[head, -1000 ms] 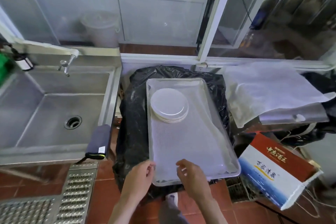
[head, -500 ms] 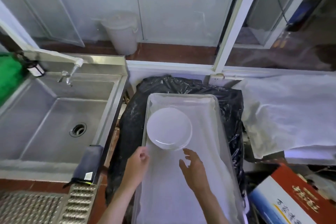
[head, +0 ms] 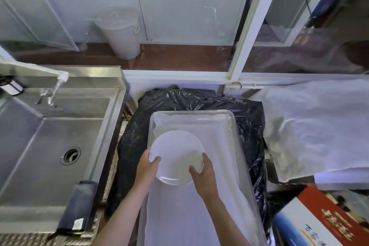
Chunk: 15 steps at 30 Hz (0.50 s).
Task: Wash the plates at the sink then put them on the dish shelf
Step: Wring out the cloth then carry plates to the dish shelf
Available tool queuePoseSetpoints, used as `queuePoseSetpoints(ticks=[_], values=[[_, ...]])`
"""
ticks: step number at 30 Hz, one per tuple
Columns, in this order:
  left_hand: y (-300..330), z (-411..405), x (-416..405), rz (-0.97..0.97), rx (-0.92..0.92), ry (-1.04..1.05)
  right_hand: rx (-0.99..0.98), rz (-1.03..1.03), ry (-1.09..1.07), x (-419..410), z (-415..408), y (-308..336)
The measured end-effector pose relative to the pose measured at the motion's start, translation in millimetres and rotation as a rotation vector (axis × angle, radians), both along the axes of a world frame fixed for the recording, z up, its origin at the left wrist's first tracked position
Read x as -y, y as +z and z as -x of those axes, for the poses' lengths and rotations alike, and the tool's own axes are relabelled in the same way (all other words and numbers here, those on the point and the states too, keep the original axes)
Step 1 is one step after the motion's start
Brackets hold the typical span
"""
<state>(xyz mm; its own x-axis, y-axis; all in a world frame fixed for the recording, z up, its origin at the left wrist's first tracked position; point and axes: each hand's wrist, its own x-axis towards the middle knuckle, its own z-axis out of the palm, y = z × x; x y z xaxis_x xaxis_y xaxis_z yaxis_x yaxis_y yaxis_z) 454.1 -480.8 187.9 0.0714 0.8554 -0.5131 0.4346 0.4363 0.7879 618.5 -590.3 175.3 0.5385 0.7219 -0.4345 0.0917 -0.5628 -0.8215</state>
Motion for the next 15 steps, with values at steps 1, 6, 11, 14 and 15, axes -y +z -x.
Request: queuePoseSetpoints(ticks=[1,6,11,14,15], values=[[-0.5,-2.4,-3.8,0.004,0.026,0.019,-0.004,0.007,-0.01,-3.2,-1.0,-1.2],[-1.9,-9.2,-12.0,0.029,0.136,0.141,0.002,-0.006,-0.071,-8.8,1.2,-4.0],[-7.0,-8.3,-7.7,0.06,0.195,0.216,-0.036,-0.036,-0.155,-7.5,7.3,-0.8],[-9.2,-6.2,-0.2,0.058,0.212,0.26,-0.069,-0.036,-0.181,-7.2,5.5,3.8],[-8.8,-6.3,3.0,0.055,0.214,0.278,-0.081,-0.039,-0.193,-6.4,4.8,3.9]])
